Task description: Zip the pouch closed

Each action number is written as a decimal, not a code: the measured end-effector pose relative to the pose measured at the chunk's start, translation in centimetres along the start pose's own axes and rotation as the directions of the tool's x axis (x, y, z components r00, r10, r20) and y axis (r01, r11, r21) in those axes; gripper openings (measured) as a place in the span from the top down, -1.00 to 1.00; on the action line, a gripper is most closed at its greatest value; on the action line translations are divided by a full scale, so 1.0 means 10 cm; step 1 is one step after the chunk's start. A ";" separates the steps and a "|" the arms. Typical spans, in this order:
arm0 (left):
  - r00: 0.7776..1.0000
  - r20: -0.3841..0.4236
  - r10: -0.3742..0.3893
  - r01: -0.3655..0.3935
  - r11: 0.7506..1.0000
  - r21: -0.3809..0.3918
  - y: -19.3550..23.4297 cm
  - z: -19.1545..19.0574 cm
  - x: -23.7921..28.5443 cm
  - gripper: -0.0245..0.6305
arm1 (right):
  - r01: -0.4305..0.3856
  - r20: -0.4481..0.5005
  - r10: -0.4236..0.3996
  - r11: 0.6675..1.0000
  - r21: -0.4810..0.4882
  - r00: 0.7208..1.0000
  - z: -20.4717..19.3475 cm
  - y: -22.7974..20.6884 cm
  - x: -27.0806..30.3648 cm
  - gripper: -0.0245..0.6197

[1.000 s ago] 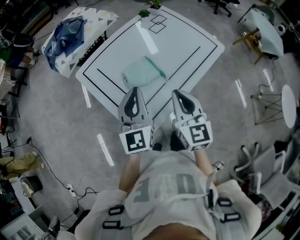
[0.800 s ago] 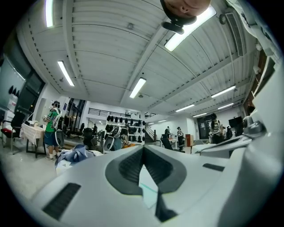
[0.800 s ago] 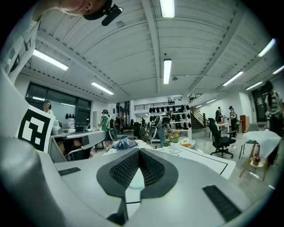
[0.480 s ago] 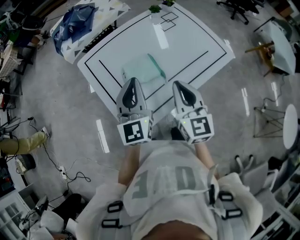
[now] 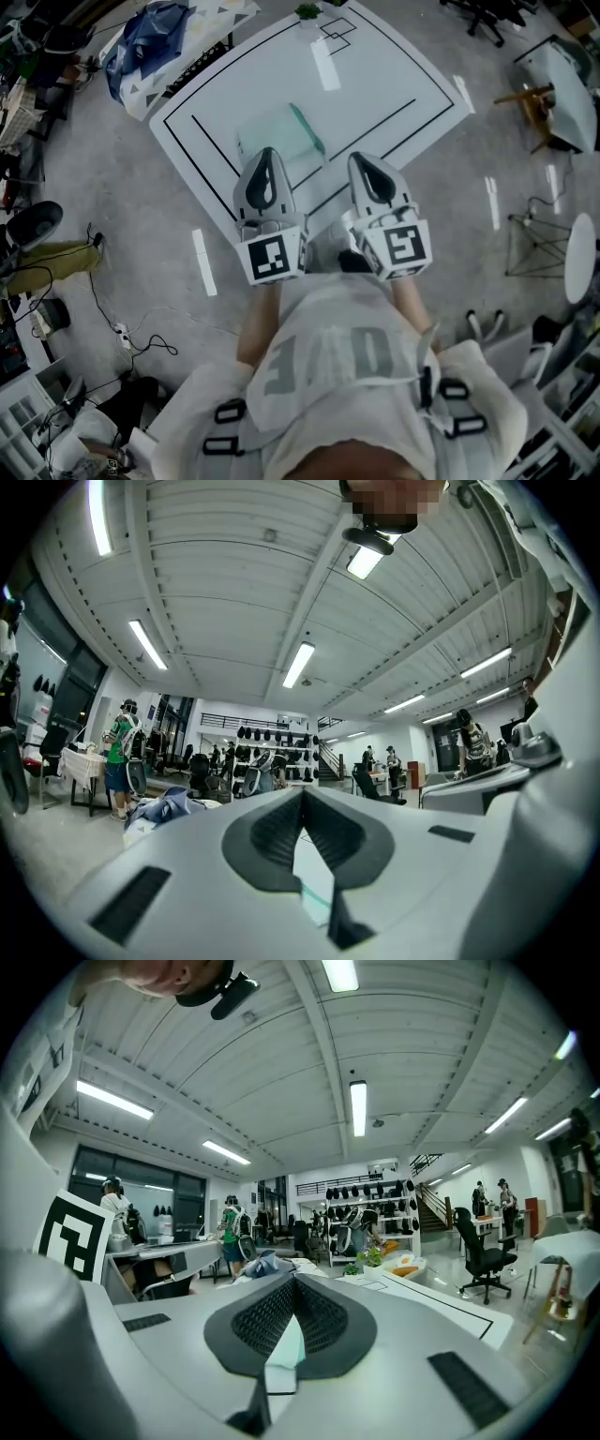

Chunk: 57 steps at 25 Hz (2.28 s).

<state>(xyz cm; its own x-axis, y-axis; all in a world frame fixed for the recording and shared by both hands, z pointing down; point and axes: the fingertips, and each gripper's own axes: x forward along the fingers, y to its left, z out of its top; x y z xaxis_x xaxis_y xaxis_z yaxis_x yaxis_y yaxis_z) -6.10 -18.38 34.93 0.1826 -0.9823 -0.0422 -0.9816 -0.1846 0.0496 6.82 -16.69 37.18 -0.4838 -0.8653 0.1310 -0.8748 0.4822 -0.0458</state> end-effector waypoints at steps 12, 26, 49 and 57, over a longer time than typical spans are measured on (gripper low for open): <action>1.000 0.013 -0.002 0.002 1.000 0.018 -0.03 0.05 0.03 0.90 | 0.020 -0.001 -0.020 1.000 0.006 1.000 -0.07 -0.15 -0.01 0.90; 0.991 0.000 -0.133 0.133 0.990 0.051 -0.25 0.04 0.07 0.19 | 0.033 0.045 -0.034 0.999 0.019 0.998 0.02 -0.24 -0.04 -0.01; 0.817 -0.518 -0.254 0.372 0.918 0.137 -0.98 -1.77 0.31 0.17 | 0.146 0.011 -0.146 0.989 0.031 0.989 -0.07 -0.66 -0.34 -0.01; 0.730 -0.663 -0.166 0.341 0.929 0.143 -0.87 -2.27 0.40 0.59 | 0.182 -0.013 -0.182 0.983 0.038 0.983 -0.17 -0.84 -0.38 -0.01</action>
<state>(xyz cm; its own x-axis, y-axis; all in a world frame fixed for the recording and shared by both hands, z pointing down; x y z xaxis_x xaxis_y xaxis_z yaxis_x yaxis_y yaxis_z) 4.46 -21.39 57.01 0.3336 -0.7079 0.6226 -0.8576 -0.5021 -0.1114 16.06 -17.21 38.73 -0.3166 -0.9366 0.1500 -0.9485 0.3112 -0.0589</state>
